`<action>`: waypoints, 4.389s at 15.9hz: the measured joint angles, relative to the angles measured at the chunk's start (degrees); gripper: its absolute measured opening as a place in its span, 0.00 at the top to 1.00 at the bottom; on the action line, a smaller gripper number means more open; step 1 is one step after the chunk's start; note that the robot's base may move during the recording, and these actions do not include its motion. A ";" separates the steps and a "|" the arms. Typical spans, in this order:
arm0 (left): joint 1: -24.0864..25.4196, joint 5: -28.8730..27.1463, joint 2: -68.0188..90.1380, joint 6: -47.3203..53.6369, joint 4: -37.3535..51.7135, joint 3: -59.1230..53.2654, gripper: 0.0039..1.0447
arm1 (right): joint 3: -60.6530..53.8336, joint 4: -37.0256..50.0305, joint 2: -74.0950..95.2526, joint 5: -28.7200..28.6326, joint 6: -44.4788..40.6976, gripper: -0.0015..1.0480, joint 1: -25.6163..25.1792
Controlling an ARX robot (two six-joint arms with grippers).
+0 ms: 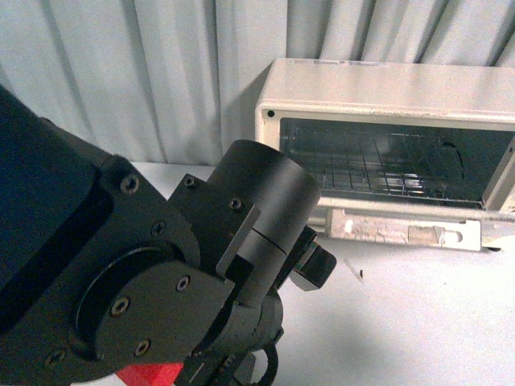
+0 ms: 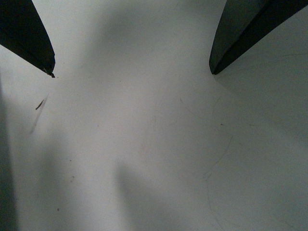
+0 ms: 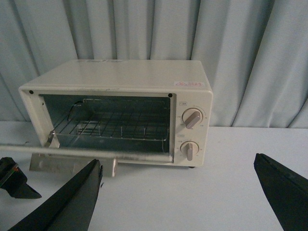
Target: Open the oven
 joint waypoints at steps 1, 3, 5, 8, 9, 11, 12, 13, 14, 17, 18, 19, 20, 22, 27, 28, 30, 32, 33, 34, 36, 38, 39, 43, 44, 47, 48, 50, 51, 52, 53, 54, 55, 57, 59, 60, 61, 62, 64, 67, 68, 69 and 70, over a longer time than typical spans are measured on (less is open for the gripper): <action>-0.48 -0.48 -0.37 -0.52 3.19 -2.14 0.06 | 0.00 0.00 0.00 0.00 0.00 0.06 0.00; -0.94 -1.05 -0.76 -2.29 5.07 -4.26 0.06 | 0.00 0.00 0.00 0.02 0.00 0.06 0.00; -1.16 -2.19 0.74 -1.44 8.79 -4.85 0.08 | 0.00 0.02 0.00 0.00 0.00 0.06 0.00; 4.79 -27.23 7.32 49.57 59.71 -34.18 0.48 | 0.00 -0.02 -0.02 0.28 0.02 0.06 0.00; 11.76 -21.29 -7.63 73.96 67.60 -44.11 0.78 | 0.00 0.02 0.00 0.04 0.02 0.06 0.00; 16.35 -16.48 -14.73 79.73 66.27 -50.84 0.99 | 0.00 -0.02 0.00 0.09 0.02 0.06 0.00; 18.12 -14.95 -18.69 80.56 66.27 -52.39 0.99 | 0.00 -0.02 0.00 0.07 0.02 0.06 0.00; 20.50 -12.94 -25.20 81.31 66.77 -53.57 0.99 | 0.00 0.00 0.00 0.07 0.02 0.06 0.00; 22.27 -11.06 -31.10 81.64 66.42 -54.53 0.99 | 0.00 0.00 0.00 0.07 0.02 0.06 0.00; 26.80 -6.23 -49.03 81.74 61.26 -54.84 0.99 | 0.00 -0.02 0.00 0.07 0.02 0.06 0.00; 27.78 -5.27 -53.20 81.77 57.42 -54.86 0.99 | 0.00 0.00 0.00 0.07 0.02 0.06 0.00; 29.00 -4.09 -59.10 81.77 51.84 -54.86 0.99 | 0.00 0.00 0.00 0.07 0.02 0.06 0.00; 29.92 -3.08 -64.08 81.77 47.32 -54.86 0.99 | 0.00 -0.02 0.00 0.07 0.02 0.06 0.00; 31.17 -1.64 -71.82 81.77 40.09 -54.86 0.99 | 0.00 0.00 0.00 0.07 0.02 0.06 0.00; 37.46 4.79 -92.98 81.79 17.53 -54.45 0.99 | 0.00 0.00 0.00 0.07 0.02 0.06 0.00; 37.46 4.72 -94.53 81.77 15.58 -54.45 0.99 | 0.00 0.00 0.00 0.07 0.02 0.06 0.00; 37.46 4.74 -99.30 81.77 10.86 -54.45 0.99 | 0.00 0.00 0.00 0.07 0.02 0.06 0.00; 37.46 4.74 -100.98 81.77 9.33 -54.45 0.99 | 0.00 0.00 0.00 0.07 0.02 0.06 0.00; 37.46 4.74 -101.74 81.79 8.57 -54.45 0.99 | 0.00 0.00 0.00 0.07 0.02 0.06 0.00; 37.46 4.76 -102.27 81.79 7.93 -54.45 0.99 | 0.00 0.00 0.00 0.07 0.02 0.06 0.00; 37.46 4.76 -103.51 81.77 6.71 -54.45 0.99 | 0.00 0.00 0.00 0.07 0.02 0.06 0.00; 37.46 4.74 -104.83 81.77 5.55 -54.45 0.99 | 0.00 0.00 0.00 0.07 0.02 0.06 0.00; 37.46 4.74 -105.28 81.77 4.96 -54.45 0.99 | 0.00 0.00 0.00 0.07 0.02 0.06 0.00; 37.46 4.74 -107.03 81.77 3.17 -54.45 0.99 | 0.00 0.00 0.00 0.07 0.02 0.06 0.00; 37.46 4.76 -107.69 81.77 2.51 -54.42 0.99 | 0.00 0.00 0.00 0.07 0.02 0.06 0.00; 37.53 4.74 -116.83 81.79 -7.50 -54.31 0.99 | 0.00 0.00 0.00 0.07 0.00 0.06 0.00; 37.53 4.76 -116.85 81.77 -7.21 -54.31 0.99 | 0.00 0.02 0.00 0.07 0.02 0.06 0.00; 37.53 4.76 -116.85 81.79 -7.21 -54.31 0.91 | 0.00 0.00 0.00 0.07 0.02 0.06 0.00; 37.53 4.76 -116.85 81.77 -7.21 -54.31 0.73 | 0.00 0.00 0.00 0.07 0.02 0.06 0.00; 37.53 4.76 -116.85 81.77 -7.21 -54.31 0.65 | 0.00 0.00 0.00 0.07 0.02 0.06 0.00; 37.53 4.76 -116.85 81.77 -7.21 -54.31 0.56 | 0.00 0.00 0.00 0.07 0.02 0.06 0.00; 37.53 4.76 -116.85 81.77 -7.21 -54.34 0.49 | 0.00 0.00 0.00 0.07 0.02 0.06 0.00; 37.53 4.76 -116.85 81.77 -7.21 -54.31 0.42 | 0.00 0.00 0.00 0.07 0.02 0.06 0.00; 37.53 4.76 -116.85 81.79 -7.21 -54.31 0.35 | 0.00 0.00 0.00 0.07 0.02 0.06 0.00; 37.53 4.76 -116.85 81.77 -7.21 -54.34 0.26 | 0.00 0.00 0.00 0.07 0.02 0.06 0.00; 37.53 4.76 -116.85 81.77 -7.21 -54.34 0.23 | 0.00 0.00 0.00 0.07 0.02 0.06 0.00; 37.53 4.76 -116.85 81.77 -7.21 -54.31 0.18 | 0.00 0.00 0.00 0.07 0.02 0.06 0.00; 37.53 4.76 -116.85 81.77 -7.21 -54.34 0.14 | 0.00 0.00 0.00 0.07 0.02 0.06 0.00; 37.53 4.76 -116.85 81.81 -7.21 -54.34 0.04 | 0.00 0.00 0.00 0.07 0.02 0.06 0.00; 37.53 4.76 -116.85 81.79 -7.21 -54.34 0.06 | 0.00 0.00 0.00 0.07 0.02 0.06 0.00; 37.53 4.76 -116.85 81.79 -7.21 -54.31 0.06 | 0.00 0.00 0.00 0.07 0.02 0.06 0.00; 37.53 4.76 -116.85 81.79 -7.23 -54.34 0.06 | 0.00 0.00 0.00 0.07 0.02 0.06 0.00; 37.53 4.76 -116.85 81.79 -7.21 -54.31 0.06 | 0.00 0.00 0.00 0.07 0.02 0.06 0.00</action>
